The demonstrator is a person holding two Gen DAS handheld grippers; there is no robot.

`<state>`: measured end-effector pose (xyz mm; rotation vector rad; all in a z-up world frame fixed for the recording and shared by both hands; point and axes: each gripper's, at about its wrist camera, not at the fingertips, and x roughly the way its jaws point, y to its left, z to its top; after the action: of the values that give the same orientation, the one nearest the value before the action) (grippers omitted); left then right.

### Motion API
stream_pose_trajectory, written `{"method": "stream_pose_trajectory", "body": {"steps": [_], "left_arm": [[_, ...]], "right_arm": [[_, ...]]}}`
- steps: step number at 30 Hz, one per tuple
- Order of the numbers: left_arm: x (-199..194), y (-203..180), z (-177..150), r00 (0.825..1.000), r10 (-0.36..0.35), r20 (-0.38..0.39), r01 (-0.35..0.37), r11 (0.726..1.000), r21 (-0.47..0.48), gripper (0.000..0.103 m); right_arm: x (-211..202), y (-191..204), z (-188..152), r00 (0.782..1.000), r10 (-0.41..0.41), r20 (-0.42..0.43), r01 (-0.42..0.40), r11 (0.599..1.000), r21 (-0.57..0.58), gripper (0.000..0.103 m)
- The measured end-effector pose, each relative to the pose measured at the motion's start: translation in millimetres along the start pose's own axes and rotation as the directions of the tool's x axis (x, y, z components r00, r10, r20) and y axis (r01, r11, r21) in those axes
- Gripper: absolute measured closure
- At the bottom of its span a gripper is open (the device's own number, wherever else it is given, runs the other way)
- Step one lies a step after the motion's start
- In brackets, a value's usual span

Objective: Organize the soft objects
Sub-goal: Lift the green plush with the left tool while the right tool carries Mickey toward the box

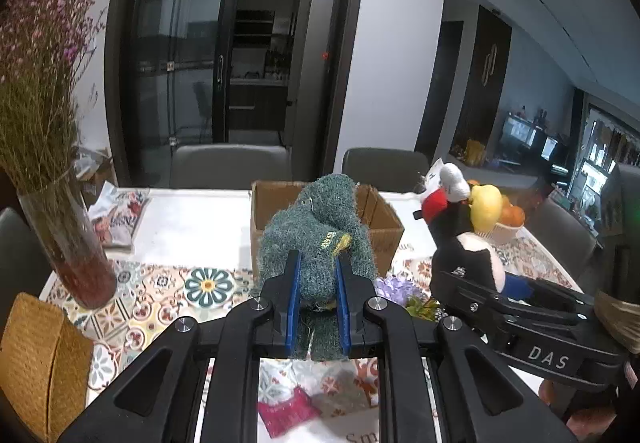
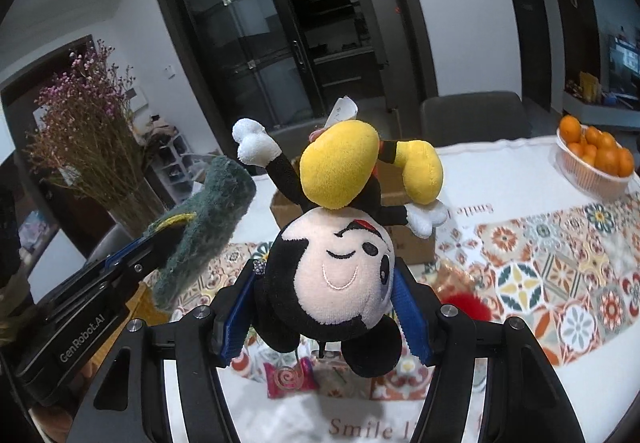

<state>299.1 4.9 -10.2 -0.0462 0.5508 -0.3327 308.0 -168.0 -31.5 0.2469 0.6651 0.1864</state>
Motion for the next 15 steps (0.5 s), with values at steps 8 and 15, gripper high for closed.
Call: {"method": "stream_pose_trajectory", "body": {"steps": [8,15], "left_arm": [[13,-2,22,1.000,0.002,0.022,-0.003,0.999,0.037,0.086],[35,-5,50,1.000,-0.004,0.016,0.003,0.998,0.066,0.086]], "right_arm": [[14,-2,39,0.999,0.040,-0.011,-0.041,0.998,-0.039,0.039],[36,-1,77,0.999,0.034,-0.027,-0.038,0.990,-0.139,0.039]]}}
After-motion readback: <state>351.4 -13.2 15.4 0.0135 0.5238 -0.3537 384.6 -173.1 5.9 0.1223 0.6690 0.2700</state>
